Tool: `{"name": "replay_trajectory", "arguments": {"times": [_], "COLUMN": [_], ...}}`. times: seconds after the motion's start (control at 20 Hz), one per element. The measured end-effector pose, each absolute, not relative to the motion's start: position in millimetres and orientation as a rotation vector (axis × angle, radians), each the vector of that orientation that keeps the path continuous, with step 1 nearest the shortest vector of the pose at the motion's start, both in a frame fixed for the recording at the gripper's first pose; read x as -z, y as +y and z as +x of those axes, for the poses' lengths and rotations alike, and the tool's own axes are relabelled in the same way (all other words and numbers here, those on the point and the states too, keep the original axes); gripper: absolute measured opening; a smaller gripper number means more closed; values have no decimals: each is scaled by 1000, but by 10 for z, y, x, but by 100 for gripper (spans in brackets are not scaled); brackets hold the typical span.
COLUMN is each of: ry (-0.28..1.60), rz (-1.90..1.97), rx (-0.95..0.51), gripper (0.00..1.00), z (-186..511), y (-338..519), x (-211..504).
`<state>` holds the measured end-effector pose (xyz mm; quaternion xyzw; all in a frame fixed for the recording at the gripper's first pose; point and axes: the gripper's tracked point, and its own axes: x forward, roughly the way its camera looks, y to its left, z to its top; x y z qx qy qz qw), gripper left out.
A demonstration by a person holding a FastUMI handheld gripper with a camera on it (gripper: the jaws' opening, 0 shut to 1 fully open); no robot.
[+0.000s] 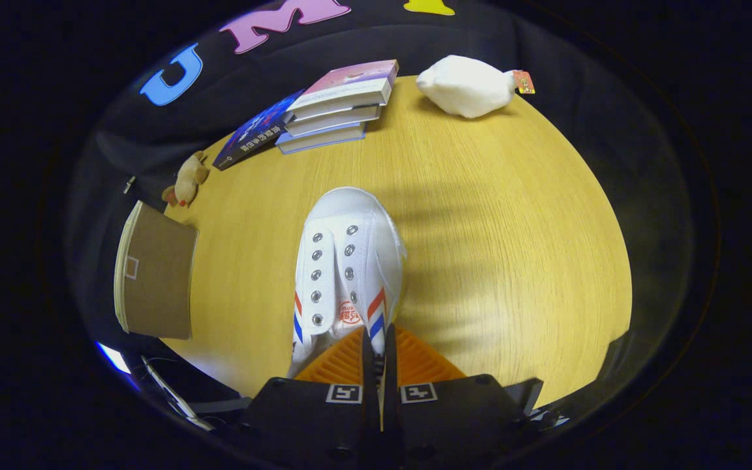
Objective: Open the storage box then place both shoes into the box .Put the left shoe in first, then the right shoe, with the right side of both shoes facing outward in a uniform manner.
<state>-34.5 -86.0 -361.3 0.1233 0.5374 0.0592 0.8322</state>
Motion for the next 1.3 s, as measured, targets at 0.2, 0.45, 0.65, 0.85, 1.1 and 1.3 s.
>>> {"name": "replay_trajectory", "arguments": {"times": [0.2,0.45,0.65,0.85,1.1,1.3], "ry": [1072,977,941,942,976,1039], "rz": [320,354,407,463,486,454], "rx": [-98,-124,-196,-308,-402,-414], "gripper": [7,7,6,6,6,6], "z": [-335,-289,-277,-262,-265,-289], "y": [-522,173,950,1795,2671,3160], "x": [3037,2293,1880,1636,1634,1901]}}
